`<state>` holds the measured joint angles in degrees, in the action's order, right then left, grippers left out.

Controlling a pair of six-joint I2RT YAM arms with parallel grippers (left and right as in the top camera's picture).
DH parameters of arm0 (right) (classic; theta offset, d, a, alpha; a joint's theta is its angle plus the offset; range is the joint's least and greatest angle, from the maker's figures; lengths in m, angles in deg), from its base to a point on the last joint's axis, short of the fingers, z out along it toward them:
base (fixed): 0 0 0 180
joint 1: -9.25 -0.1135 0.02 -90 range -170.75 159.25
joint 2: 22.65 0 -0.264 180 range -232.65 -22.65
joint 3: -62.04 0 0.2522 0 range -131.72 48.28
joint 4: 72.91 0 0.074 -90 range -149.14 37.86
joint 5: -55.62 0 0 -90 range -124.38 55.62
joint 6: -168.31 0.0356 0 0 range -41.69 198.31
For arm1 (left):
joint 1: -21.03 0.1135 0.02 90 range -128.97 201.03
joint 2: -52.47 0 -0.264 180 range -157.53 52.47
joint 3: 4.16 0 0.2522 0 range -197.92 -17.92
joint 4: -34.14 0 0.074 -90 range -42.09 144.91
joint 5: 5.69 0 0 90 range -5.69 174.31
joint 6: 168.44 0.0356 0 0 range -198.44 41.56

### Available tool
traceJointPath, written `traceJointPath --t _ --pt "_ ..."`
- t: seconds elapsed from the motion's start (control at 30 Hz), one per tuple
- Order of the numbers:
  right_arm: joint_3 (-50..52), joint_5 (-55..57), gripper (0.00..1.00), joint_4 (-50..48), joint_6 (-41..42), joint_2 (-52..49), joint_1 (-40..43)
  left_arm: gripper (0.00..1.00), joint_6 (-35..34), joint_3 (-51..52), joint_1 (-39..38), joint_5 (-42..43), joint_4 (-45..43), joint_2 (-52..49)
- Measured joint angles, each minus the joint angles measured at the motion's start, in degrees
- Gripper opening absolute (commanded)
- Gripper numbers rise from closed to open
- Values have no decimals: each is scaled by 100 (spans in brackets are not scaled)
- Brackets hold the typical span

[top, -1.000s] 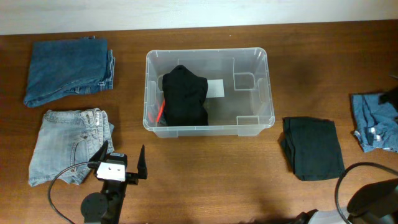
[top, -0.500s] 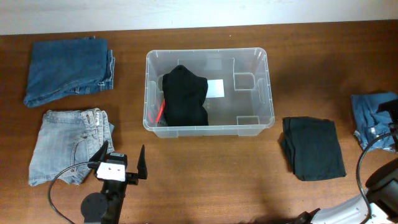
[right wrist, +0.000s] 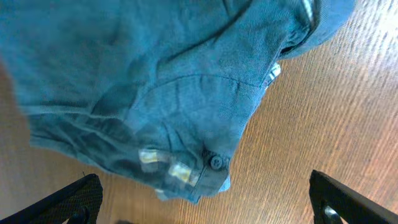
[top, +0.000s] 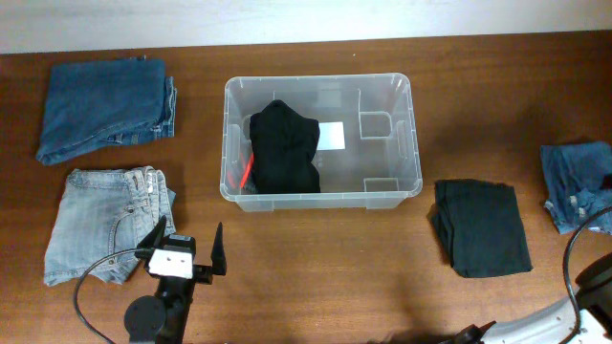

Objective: Pack container
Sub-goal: 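Move the right gripper to the blue denim item and grasp it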

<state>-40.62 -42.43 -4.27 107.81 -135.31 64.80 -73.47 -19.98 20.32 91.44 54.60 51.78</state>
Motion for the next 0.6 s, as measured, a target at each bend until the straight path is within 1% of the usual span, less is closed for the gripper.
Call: traceJointPath --t 0.3,0.6 --pt "0 -127 99 -570 -164 -531 0 99 0 0 0 0 0 0" --pt "0 -188 99 -890 -195 -977 -2 99 -2 0 0 0 0 0"
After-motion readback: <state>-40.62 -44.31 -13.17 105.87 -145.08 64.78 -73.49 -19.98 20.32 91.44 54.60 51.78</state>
